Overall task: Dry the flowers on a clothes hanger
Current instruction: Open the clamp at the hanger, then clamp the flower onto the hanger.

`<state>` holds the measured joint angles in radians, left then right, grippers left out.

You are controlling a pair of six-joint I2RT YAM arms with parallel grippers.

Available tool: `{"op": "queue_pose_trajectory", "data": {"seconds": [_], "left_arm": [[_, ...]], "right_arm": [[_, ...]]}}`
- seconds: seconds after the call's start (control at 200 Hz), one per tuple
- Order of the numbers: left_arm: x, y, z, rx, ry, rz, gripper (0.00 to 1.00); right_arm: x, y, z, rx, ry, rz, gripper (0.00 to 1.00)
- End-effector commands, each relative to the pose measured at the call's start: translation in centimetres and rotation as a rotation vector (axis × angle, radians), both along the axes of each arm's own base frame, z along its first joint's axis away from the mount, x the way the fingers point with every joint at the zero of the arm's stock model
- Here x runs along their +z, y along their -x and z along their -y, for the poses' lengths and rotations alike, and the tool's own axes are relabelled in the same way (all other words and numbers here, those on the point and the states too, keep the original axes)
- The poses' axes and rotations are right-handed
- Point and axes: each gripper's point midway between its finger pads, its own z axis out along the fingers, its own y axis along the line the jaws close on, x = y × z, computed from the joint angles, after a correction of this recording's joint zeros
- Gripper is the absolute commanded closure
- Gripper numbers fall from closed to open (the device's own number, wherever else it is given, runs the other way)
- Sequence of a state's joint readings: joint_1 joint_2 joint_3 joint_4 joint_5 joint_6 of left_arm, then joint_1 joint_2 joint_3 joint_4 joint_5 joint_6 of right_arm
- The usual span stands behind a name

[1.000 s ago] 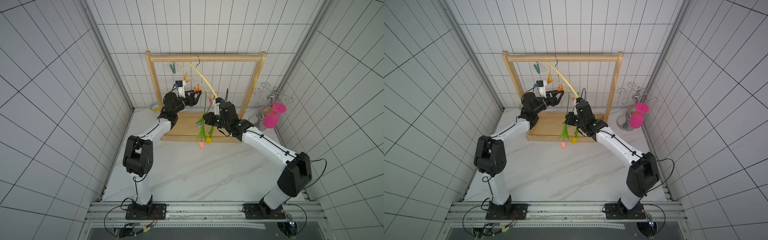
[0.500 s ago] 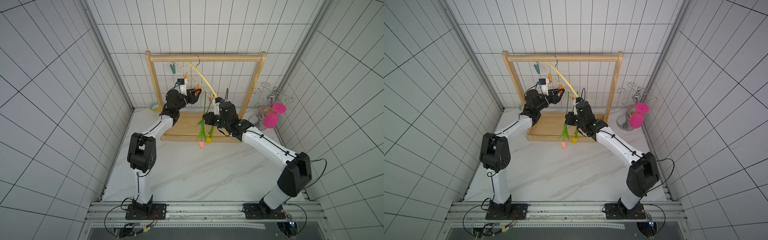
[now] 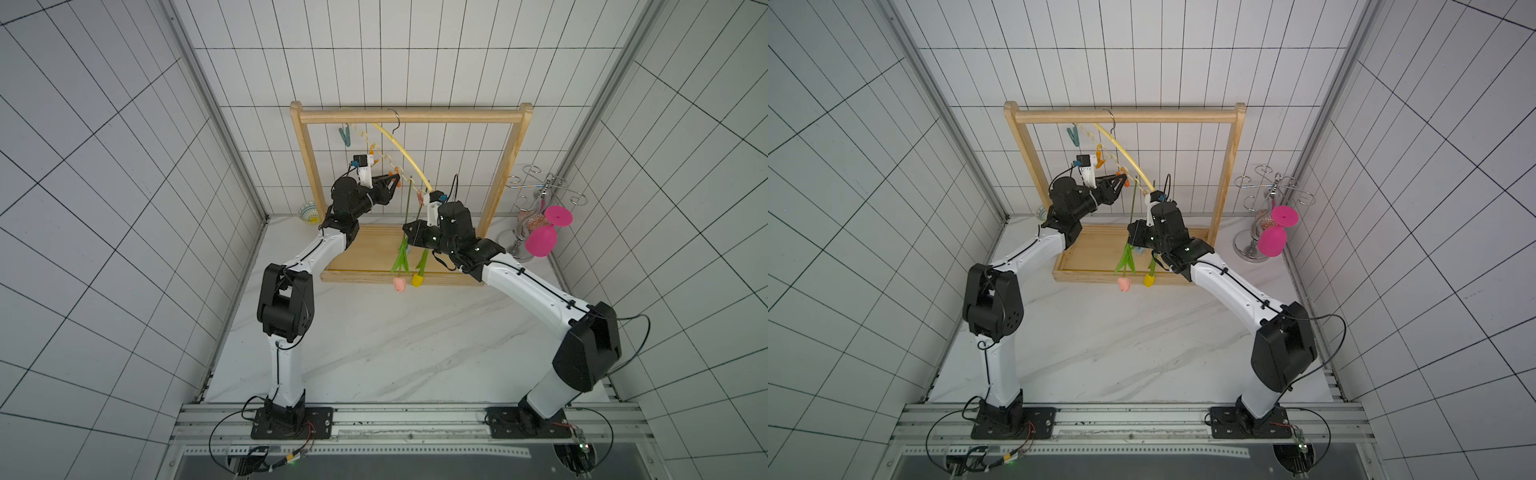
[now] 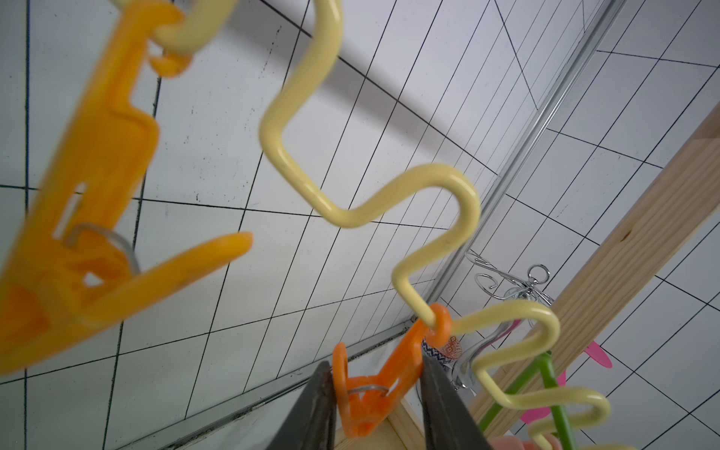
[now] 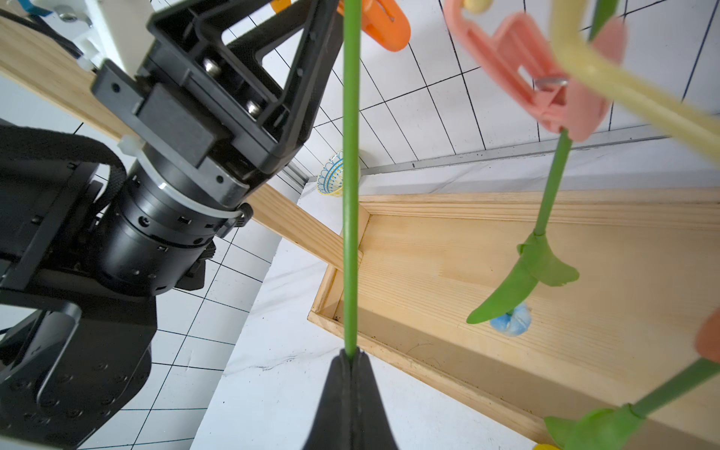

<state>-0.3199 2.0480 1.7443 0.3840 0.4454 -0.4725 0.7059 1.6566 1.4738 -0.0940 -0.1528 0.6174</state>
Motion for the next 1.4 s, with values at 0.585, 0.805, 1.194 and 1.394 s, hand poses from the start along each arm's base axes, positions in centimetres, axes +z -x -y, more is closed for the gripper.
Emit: {"op": "queue_pose_trajectory", "data": {"seconds": [0.585, 0.805, 1.194, 1.394], "left_arm": [[1.1, -0.3, 0.1, 0.004, 0.010, 0.010, 0.77], [1.6, 0.7, -0.5, 0.024, -0.007, 0.015, 0.77], [1.7, 2.2, -0.2, 0.004, -0.006, 0.006, 0.76], [1.5, 2.7, -0.2, -0.005, 0.012, -0.001, 0.75]], "right_arm": [[-0.4, -1.7, 0.1, -0.035, 0.001, 0.020, 1.00], [-1.2, -2.7, -0.2, -0.044, -0.029, -0.002, 1.00], [-0.3, -4.3, -1.5, -0.039, -0.084, -0.042, 1.00], [1.2, -5.4, -3.2, -0.008, -0.165, -0.074, 1.00]]}}
